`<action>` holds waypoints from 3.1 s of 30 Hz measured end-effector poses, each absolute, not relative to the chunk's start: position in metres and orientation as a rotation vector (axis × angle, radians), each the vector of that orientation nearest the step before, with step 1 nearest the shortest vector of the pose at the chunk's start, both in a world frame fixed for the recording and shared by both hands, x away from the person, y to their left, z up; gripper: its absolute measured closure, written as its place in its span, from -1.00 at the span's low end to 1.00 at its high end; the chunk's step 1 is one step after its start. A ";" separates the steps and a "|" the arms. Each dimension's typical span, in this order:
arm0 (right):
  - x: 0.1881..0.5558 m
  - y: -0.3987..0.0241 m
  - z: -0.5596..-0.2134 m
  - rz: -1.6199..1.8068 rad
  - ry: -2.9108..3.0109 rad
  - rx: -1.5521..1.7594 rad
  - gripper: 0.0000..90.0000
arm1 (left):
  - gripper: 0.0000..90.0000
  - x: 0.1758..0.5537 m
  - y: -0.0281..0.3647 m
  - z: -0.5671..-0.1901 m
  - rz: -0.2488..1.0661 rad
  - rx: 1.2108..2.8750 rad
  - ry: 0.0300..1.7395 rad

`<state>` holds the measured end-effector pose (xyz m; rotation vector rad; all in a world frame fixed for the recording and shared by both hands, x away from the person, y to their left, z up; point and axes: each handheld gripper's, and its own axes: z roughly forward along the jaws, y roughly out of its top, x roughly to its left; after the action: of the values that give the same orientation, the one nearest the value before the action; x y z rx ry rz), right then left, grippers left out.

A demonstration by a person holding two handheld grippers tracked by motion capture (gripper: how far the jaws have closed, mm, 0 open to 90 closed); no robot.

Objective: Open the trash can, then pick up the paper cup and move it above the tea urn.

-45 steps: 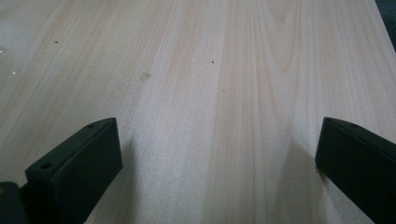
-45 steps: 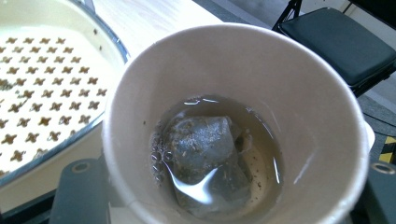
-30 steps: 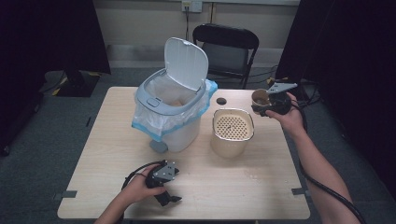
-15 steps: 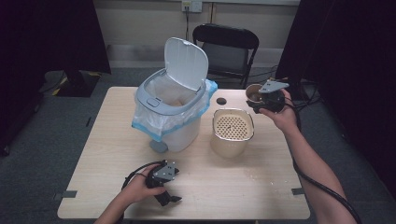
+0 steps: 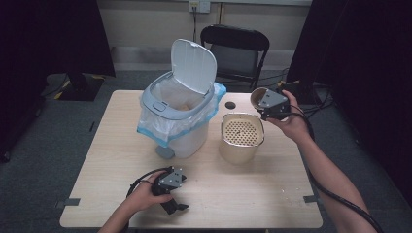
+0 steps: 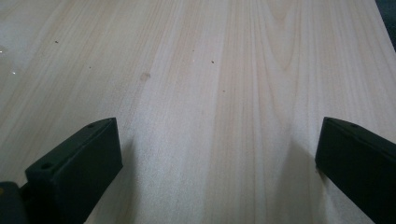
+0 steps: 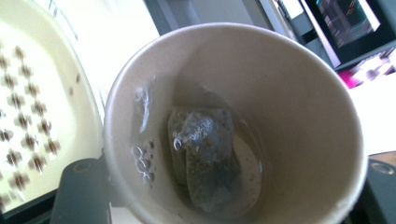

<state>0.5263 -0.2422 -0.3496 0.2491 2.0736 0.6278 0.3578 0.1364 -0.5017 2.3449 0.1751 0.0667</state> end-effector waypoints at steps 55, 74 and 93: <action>0.513 -0.233 -0.315 0.909 2.393 0.525 -0.38 | -1.00 0.358 0.137 -0.501 0.060 2.348 0.163; 0.514 -0.230 -0.302 0.984 2.481 0.628 -0.38 | -1.00 0.359 0.137 -0.501 0.065 2.350 0.158; 0.515 -0.218 -0.280 1.039 2.556 0.652 -0.39 | -1.00 0.359 0.137 -0.501 0.057 2.343 0.155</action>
<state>0.5145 -0.2185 -0.2802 0.6515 2.5556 1.0389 0.3588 0.1372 -0.5015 2.3431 0.1551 0.0570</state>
